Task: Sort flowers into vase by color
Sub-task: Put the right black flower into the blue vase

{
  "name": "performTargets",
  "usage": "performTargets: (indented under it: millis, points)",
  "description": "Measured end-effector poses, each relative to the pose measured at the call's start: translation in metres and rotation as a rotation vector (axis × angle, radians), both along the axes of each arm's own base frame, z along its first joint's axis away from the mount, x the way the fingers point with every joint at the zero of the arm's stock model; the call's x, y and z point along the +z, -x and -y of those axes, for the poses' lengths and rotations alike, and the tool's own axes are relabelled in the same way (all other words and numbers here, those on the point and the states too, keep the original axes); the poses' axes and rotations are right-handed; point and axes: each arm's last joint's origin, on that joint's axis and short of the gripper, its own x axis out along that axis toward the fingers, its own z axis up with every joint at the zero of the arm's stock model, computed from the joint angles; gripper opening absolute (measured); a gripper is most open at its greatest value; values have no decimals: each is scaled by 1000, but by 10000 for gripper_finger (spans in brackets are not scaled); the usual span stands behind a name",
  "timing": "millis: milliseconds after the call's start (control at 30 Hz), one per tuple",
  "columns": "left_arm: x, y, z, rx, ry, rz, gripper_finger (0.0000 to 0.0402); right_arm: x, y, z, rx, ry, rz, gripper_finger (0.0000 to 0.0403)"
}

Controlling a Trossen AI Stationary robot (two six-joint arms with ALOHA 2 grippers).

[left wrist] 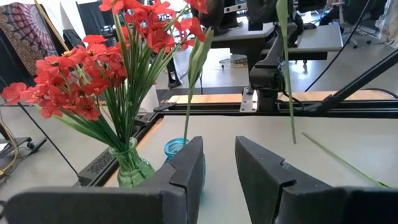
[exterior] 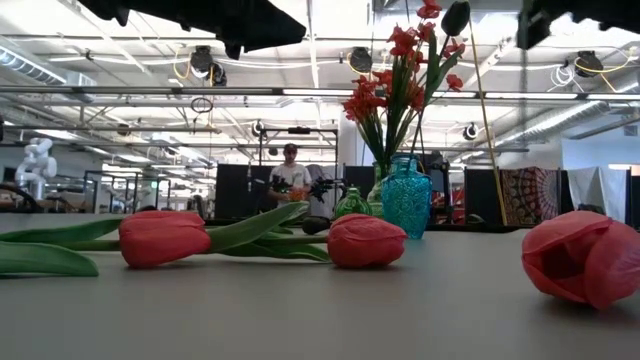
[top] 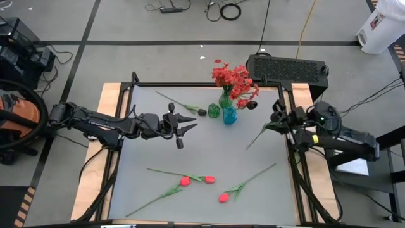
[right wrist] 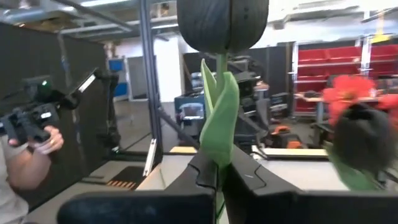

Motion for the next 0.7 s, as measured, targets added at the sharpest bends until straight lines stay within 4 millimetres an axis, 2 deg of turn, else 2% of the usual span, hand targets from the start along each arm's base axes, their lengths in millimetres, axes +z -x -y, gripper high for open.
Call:
performTargets:
  millis: [367,700]
  points:
    - [0,0,1,-27,10,6,102,-5,-59,-1,101,60,11,0]
    - [14,-1,8,-248,78,148,102,-25,-97,-9,45,66,-42,0]
